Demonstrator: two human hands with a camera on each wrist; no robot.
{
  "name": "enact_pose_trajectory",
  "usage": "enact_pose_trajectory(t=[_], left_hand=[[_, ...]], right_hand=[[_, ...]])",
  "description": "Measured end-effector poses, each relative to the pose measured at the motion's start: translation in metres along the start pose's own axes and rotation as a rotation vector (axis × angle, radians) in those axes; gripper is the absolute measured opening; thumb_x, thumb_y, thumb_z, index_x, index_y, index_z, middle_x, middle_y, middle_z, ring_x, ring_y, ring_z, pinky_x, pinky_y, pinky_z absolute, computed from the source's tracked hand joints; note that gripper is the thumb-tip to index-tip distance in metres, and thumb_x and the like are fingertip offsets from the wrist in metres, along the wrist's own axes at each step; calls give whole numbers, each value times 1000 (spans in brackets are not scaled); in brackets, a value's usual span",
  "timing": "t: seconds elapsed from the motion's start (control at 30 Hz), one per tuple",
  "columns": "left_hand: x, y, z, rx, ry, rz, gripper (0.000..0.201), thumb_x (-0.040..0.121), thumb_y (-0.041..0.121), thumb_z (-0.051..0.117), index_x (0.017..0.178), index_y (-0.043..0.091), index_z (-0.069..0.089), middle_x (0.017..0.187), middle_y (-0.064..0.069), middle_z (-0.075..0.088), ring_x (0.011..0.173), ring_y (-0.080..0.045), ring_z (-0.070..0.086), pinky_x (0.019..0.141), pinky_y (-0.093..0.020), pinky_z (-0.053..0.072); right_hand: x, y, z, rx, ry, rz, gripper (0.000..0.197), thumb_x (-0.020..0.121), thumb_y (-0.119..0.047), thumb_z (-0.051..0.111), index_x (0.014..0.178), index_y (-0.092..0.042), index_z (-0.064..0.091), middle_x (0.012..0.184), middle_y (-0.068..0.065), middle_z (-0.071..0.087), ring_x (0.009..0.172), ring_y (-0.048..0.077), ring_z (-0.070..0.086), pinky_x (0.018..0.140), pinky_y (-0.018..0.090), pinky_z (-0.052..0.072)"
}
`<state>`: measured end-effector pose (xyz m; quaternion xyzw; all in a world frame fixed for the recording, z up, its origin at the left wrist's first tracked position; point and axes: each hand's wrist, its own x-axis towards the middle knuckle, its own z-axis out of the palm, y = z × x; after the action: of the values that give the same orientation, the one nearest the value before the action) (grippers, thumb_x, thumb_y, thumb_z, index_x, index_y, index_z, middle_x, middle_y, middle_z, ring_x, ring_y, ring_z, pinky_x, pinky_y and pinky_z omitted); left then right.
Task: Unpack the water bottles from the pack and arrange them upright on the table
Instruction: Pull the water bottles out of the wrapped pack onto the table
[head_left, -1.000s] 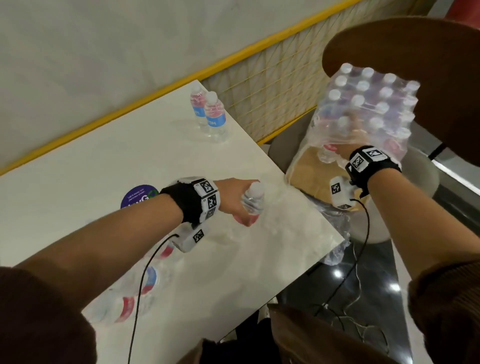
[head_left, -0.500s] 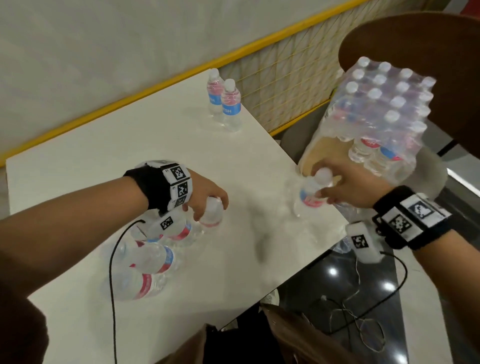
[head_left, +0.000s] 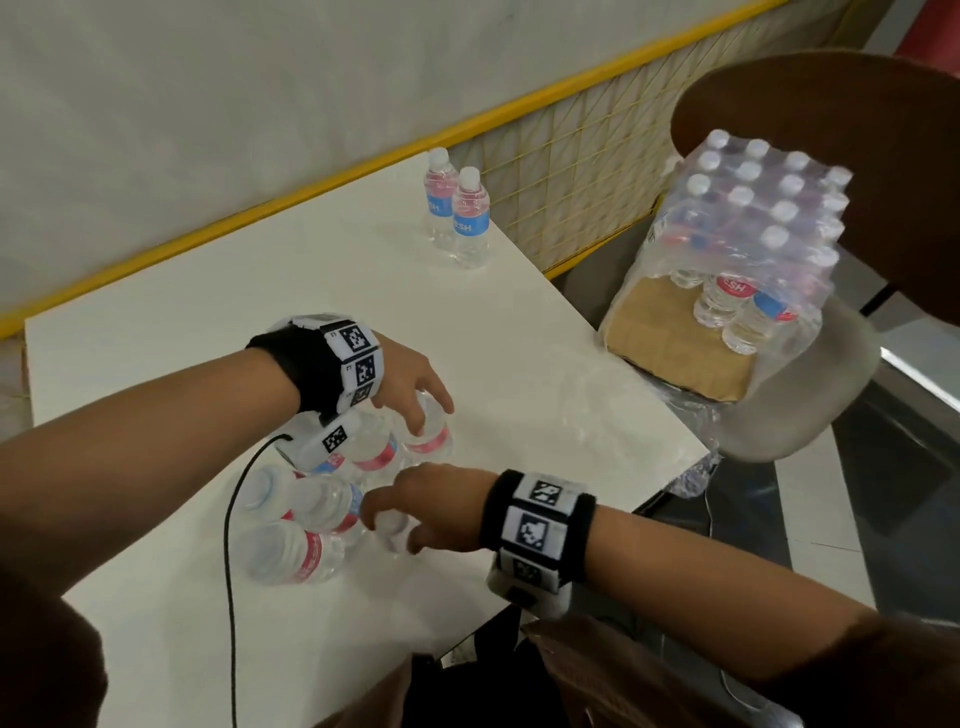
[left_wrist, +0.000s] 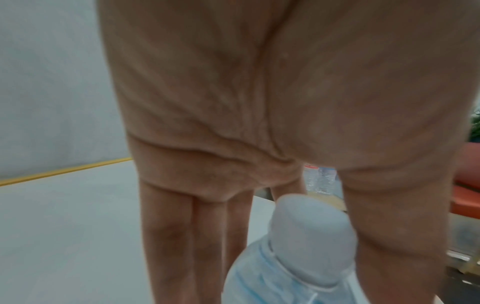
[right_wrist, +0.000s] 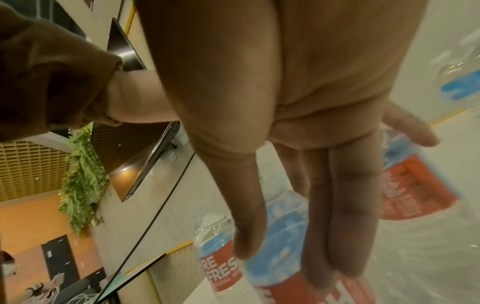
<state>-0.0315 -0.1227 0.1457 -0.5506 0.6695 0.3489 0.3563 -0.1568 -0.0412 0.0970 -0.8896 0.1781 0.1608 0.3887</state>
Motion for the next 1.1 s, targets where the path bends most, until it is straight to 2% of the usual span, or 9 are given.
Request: enact_pose_trajectory(t=[0.13,0.23,0.3,0.43,0.57,0.73,0.87,1.0,1.1], left_hand=[[1,2,4,57,30,13,59,83,39,65,137,43,43,146,5,42,133,-18,41,111,-37,33],[1,8,1,55,33,-9,70,82,56,61,143,41,31,147,4,41,134,-18,41,111,-37,30],[1,17,-7,49,76,-10,71,85,57,57,146,34,29,145,2,43,131,-18,44,108,-34,32],[4,47,-35,60,292,55,54,93,47,51,140,23,41,143,-2,46,128,-21,46,106,-33,35],[21,93,-62,37,515,186,46,92,42,53,132,20,51,138,-6,47,126,-24,46,106,-36,38],[48,161,-87,54,639,270,43,91,35,56,132,26,53,154,-16,18,145,-31,13,116,-37,17],[80,189,-99,8,688,242,49,85,28,58,132,38,50,160,-7,-9,148,-30,-11,118,-48,18],[109,195,-102,3,666,189,55,84,32,61,137,31,46,160,-5,-11,147,-34,-9,117,-52,18],[119,197,-103,-48,632,162,73,88,33,59,149,20,22,161,-3,-4,147,-34,-5,119,-50,17]], right_hand=[[19,-10,0,3,46,-8,54,84,-11,67,132,-22,45,115,14,60,104,32,58,86,41,50],[13,-2,-2,41,103,7,70,81,-19,72,141,-23,36,133,11,54,117,29,54,97,41,47],[-5,8,-13,132,152,40,74,82,-21,71,144,-21,31,139,9,50,119,26,53,96,32,45],[-56,54,-45,147,164,282,48,87,-29,65,131,-17,49,125,5,59,108,23,59,82,25,42],[-100,126,-71,54,182,597,41,88,-30,63,126,-14,56,123,6,60,114,24,54,92,28,40],[-152,219,-112,97,582,974,59,88,-28,64,139,-10,42,139,12,48,127,30,46,104,38,38],[-181,262,-128,122,741,1133,44,95,-19,50,137,-6,44,140,15,49,125,32,49,100,36,42],[-180,279,-134,146,700,1120,51,97,-14,42,147,-10,33,153,11,31,133,25,42,97,26,36],[-185,285,-145,136,666,1135,46,97,-16,45,142,-10,40,151,10,35,133,26,42,104,32,36]])
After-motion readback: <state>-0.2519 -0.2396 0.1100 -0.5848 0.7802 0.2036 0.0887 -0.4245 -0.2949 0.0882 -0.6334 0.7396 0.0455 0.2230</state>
